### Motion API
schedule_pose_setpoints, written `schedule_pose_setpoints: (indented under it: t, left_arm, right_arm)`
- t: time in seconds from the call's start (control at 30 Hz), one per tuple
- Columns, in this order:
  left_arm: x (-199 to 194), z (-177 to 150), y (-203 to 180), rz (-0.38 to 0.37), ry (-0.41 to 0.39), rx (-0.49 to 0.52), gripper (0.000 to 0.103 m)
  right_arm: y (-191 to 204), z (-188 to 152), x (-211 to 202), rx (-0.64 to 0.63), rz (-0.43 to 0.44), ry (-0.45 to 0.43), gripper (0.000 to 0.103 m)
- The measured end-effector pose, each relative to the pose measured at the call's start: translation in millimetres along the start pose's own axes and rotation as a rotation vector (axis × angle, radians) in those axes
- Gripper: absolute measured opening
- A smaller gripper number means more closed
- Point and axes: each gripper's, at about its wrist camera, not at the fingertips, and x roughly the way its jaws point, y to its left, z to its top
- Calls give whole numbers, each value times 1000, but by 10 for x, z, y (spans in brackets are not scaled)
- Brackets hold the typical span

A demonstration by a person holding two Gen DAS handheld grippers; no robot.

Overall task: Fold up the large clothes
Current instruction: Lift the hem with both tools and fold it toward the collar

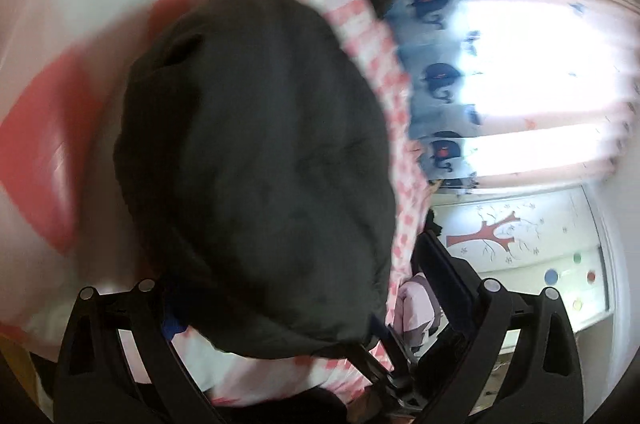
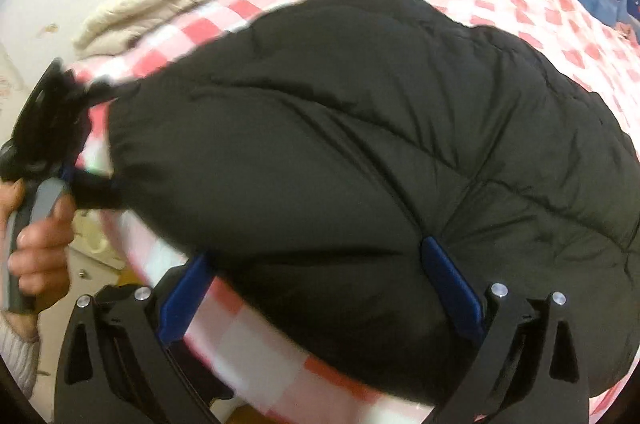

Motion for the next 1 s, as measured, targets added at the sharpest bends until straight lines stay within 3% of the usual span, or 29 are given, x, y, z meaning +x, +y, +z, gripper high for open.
schedule_pose_setpoints:
  t: [0.07, 0.13, 0.2, 0.3, 0.4, 0.43, 0.47, 0.5, 0.63, 0.7, 0.83, 0.93, 1.0]
  left_arm:
    - [101, -20, -18, 63, 16, 45, 94]
    - [257, -14, 173, 115, 79, -14, 94]
    - [241, -16, 266, 99, 66, -48, 94]
    - [213, -51, 175, 97, 28, 9, 94]
    - [249, -41, 121, 100, -17, 20, 94]
    - [249, -46, 72, 88, -31, 33, 94]
    - [246, -46, 40, 84, -39, 49, 94]
    - [266, -56, -11, 87, -44, 78, 94]
    - [425, -15, 15, 140, -22, 120, 94]
    - [436, 41, 38, 142, -30, 121, 94]
    - [459, 79, 22, 134, -49, 109, 94]
    - [423, 101, 91, 138, -57, 108, 94]
    - [437, 108, 96, 148, -54, 118, 94]
  right_arm:
    - [45, -126, -147, 33, 19, -38, 96]
    - [-51, -174, -39, 47, 3, 39, 96]
    - [-70, -190, 2, 27, 6, 75, 96]
    - [-86, -122, -282, 57, 62, -47, 96]
    - [-155, 13, -382, 67, -17, -112, 96]
    - [-197, 57, -294, 78, -33, -72, 96]
    - [-271, 109, -113, 95, -42, 29, 96]
    - [-308, 143, -58, 91, -44, 39, 96]
    - [-429, 481, -325, 116, -65, -139, 96]
    - [-577, 795, -308, 153, -125, -161, 96]
    - [-1056, 1343, 163, 243, -306, -115, 96]
    - [-1374, 1241, 777, 302, -322, 9, 98]
    - [-1384, 1196, 920, 277, -337, 42, 98]
